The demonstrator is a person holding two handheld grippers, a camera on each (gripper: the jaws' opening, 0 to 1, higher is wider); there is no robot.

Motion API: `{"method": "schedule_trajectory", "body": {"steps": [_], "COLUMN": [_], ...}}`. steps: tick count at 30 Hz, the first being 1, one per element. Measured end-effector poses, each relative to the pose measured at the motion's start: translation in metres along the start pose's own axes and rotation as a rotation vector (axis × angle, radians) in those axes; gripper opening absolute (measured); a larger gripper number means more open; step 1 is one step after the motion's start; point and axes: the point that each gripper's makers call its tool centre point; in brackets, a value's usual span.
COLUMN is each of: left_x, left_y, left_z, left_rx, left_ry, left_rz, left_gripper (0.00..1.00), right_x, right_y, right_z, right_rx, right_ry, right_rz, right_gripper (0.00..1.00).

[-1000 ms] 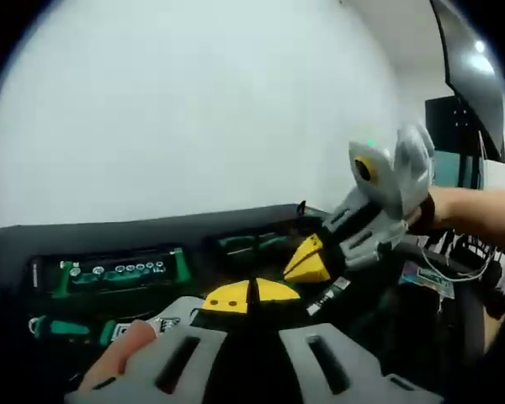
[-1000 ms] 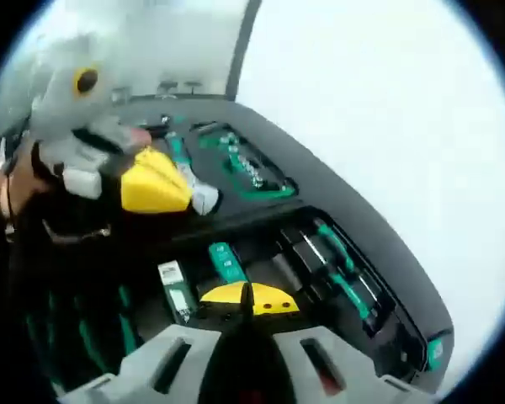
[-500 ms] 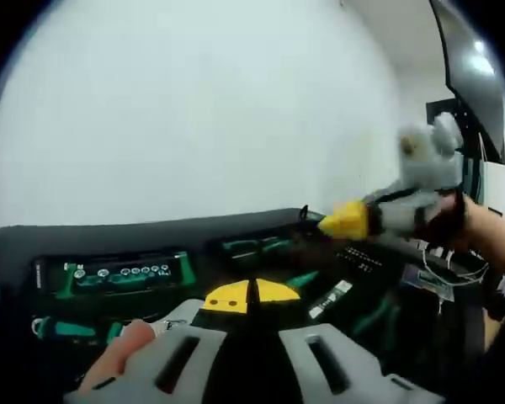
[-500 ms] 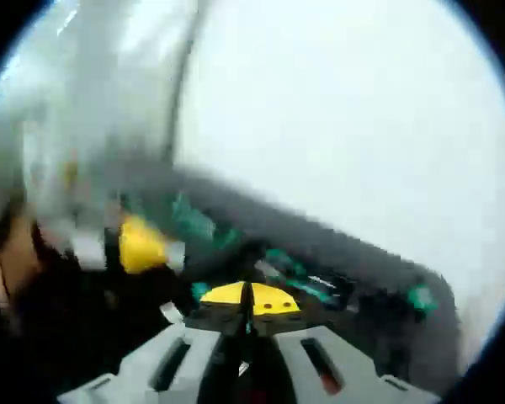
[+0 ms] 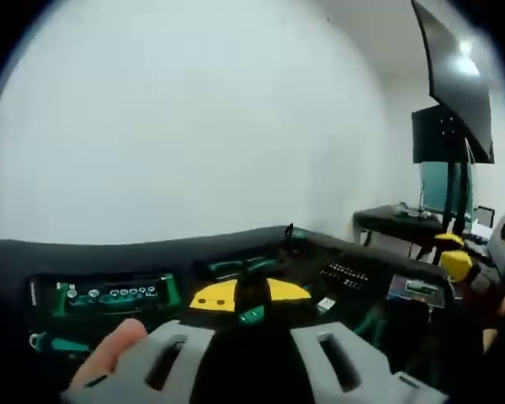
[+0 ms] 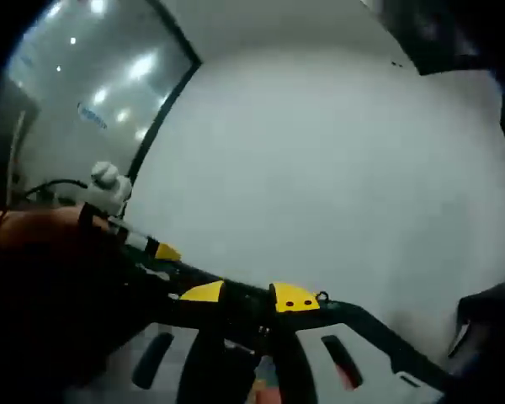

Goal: Pick up the tools and put them into their designated positions in the toolbox.

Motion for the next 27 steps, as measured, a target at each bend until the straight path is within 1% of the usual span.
{"method": "schedule_trajectory", "body": {"steps": [1, 2, 4, 5, 7, 9, 11, 13, 14, 15, 16, 18, 19, 20, 21, 22, 23, 24, 25, 26, 27], "left_x": [0.000, 0.002, 0.003, 0.003, 0.003, 0.004, 0.005, 0.005, 0.005, 0.006, 0.006, 0.006, 0.006, 0.005, 0.006, 0.006, 0.006, 0.006, 0.005, 0.005, 0.004], "left_y": [0.001, 0.002, 0.004, 0.003, 0.001, 0.000, 0.000, 0.001, 0.001, 0.001, 0.001, 0.003, 0.004, 0.004, 0.005, 0.006, 0.008, 0.008, 0.008, 0.007, 0.007], "left_z": [0.000, 0.001, 0.003, 0.004, 0.006, 0.008, 0.010, 0.011, 0.012, 0.012, 0.013, 0.012, 0.012, 0.011, 0.010, 0.008, 0.008, 0.006, 0.005, 0.004, 0.004], "left_rx": [0.003, 0.004, 0.001, -0.005, -0.020, -0.044, -0.055, -0.061, -0.063, -0.065, -0.071, -0.077, -0.077, -0.077, -0.075, -0.070, -0.065, -0.061, -0.058, -0.056, -0.056], "left_ry": [-0.003, -0.006, -0.008, -0.010, -0.010, -0.006, -0.001, 0.000, 0.001, 0.003, 0.004, 0.000, 0.000, 0.001, 0.003, 0.007, 0.009, 0.010, 0.011, 0.013, 0.015], "left_rz": [0.005, 0.013, 0.020, 0.017, 0.006, -0.006, -0.008, -0.005, -0.004, -0.003, -0.003, 0.001, 0.006, 0.008, 0.011, 0.019, 0.026, 0.028, 0.027, 0.026, 0.024], "left_gripper": [0.15, 0.15, 0.15, 0.16, 0.16, 0.16, 0.17, 0.18, 0.18, 0.18, 0.18, 0.18, 0.18, 0.18, 0.18, 0.18, 0.18, 0.18, 0.18, 0.18, 0.18], "right_x": [0.005, 0.007, 0.005, 0.004, 0.003, 0.003, 0.002, 0.002, 0.002, 0.002, 0.003, 0.012, 0.020, 0.033, 0.046, 0.065, 0.084, 0.101, 0.123, 0.147, 0.171], "right_y": [-0.004, 0.007, 0.024, 0.026, 0.022, 0.025, 0.026, 0.025, 0.026, 0.026, 0.028, 0.029, 0.027, 0.028, 0.023, 0.007, -0.003, -0.007, -0.016, -0.026, -0.029], "right_z": [-0.001, 0.005, 0.007, 0.005, -0.003, -0.008, -0.011, -0.017, -0.018, -0.016, -0.019, -0.024, -0.028, -0.041, -0.050, -0.062, -0.071, -0.075, -0.082, -0.092, -0.099], "right_rx": [0.038, 0.034, 0.069, 0.079, 0.114, 0.128, 0.132, 0.156, 0.174, 0.219, 0.245, 0.264, 0.264, 0.256, 0.297, 0.408, 0.458, 0.393, 0.297, 0.206, 0.165], "right_ry": [-0.007, -0.044, -0.066, -0.063, -0.044, -0.025, -0.008, 0.003, -0.001, -0.010, -0.008, -0.021, -0.026, 0.010, 0.011, 0.026, 0.025, -0.019, -0.059, -0.063, -0.084], "right_rz": [-0.026, 0.041, 0.117, 0.126, 0.106, 0.116, 0.124, 0.118, 0.125, 0.131, 0.142, 0.180, 0.205, 0.274, 0.325, 0.309, 0.338, 0.405, 0.402, 0.360, 0.347], "right_gripper": [0.18, 0.18, 0.18, 0.19, 0.19, 0.19, 0.19, 0.19, 0.19, 0.19, 0.19, 0.20, 0.21, 0.22, 0.21, 0.19, 0.17, 0.16, 0.18, 0.20, 0.18]}}
Point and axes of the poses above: the point that each gripper's makers call its tool centre point, and the gripper's own axes: x roughly forward along the fingers, z roughly to its left, y roughly out of its underside, and after that the axes turned 6 degrees about y, right-handed
